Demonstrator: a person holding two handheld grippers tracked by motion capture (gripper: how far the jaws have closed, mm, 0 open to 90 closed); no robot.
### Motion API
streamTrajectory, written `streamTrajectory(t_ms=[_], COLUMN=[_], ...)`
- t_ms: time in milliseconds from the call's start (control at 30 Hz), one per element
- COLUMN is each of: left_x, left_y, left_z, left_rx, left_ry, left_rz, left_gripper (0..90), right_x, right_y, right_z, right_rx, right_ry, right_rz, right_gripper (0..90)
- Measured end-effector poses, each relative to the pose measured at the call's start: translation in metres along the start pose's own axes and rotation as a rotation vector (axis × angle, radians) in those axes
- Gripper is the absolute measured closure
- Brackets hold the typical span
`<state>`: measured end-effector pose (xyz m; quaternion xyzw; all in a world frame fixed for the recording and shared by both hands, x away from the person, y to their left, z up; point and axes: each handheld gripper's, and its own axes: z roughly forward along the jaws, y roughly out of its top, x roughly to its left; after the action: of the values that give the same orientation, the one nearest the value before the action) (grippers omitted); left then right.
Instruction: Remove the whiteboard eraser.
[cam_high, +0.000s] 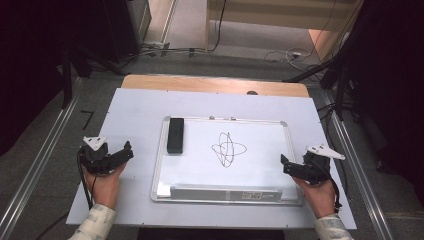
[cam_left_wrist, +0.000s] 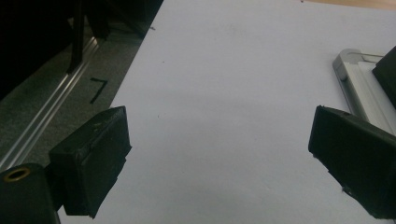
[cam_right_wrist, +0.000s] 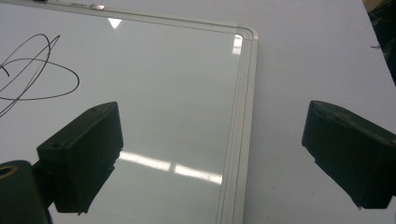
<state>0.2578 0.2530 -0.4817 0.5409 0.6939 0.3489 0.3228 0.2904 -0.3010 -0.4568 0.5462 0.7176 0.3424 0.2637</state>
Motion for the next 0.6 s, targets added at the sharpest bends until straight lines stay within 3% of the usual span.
streamTrajectory(t_ms=[333, 600], left_x=[-0.008, -0.024], left_y=[0.005, 0.013], left_z=[0.0, 0.002], left_rx=[-0.013, 0.0], left_ry=[-0.022, -0.06], left_rz=[-0.004, 0.011], left_gripper=[6.2, 6.9], right_x=[-0.013, -0.012], right_y=[-0.006, -0.007], right_z=[-0.007, -0.006], right_rx=[-0.021, -0.016], right_ry=[0.014, 0.006], right_rz=[0.053, 0.054], right_gripper=[6.0, 6.0])
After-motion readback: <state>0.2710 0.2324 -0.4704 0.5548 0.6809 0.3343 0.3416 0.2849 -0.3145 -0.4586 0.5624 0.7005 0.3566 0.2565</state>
